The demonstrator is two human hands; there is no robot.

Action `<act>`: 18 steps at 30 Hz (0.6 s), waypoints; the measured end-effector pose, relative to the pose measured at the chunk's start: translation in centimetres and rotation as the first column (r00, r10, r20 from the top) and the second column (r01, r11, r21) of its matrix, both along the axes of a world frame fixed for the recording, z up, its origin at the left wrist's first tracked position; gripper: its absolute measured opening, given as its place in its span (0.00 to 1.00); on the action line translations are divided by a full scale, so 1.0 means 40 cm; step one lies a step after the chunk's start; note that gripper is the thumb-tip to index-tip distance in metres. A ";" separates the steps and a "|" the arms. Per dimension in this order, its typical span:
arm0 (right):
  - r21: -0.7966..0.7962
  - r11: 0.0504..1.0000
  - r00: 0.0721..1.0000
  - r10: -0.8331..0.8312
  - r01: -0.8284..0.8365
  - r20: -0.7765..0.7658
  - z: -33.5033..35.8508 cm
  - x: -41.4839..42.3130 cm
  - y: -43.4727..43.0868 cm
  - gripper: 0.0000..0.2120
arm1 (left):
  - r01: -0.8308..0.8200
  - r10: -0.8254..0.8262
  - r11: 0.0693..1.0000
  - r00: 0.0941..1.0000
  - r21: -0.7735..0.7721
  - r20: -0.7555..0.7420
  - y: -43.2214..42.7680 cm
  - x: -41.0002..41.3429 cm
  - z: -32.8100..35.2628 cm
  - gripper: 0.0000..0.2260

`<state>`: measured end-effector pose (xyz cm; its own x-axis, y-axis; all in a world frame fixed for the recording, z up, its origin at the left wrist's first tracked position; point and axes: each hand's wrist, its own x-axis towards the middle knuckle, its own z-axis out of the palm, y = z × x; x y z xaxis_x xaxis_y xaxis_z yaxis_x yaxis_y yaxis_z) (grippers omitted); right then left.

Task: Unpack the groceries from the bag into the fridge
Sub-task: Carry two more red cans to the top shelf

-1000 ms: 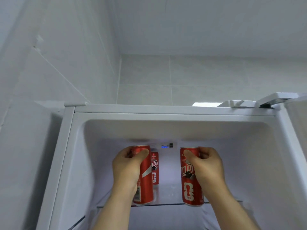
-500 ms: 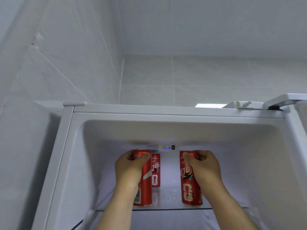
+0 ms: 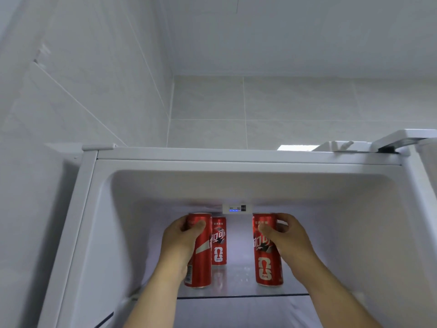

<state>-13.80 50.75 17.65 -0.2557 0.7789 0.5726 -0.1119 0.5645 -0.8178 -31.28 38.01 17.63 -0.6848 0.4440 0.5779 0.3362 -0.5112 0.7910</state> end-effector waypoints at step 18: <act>0.026 1.000 0.962 -0.010 0.003 0.272 -0.030 0.017 0.020 0.27 | -0.251 0.195 0.899 0.963 -0.360 -0.183 0.023 -0.029 -0.066 0.18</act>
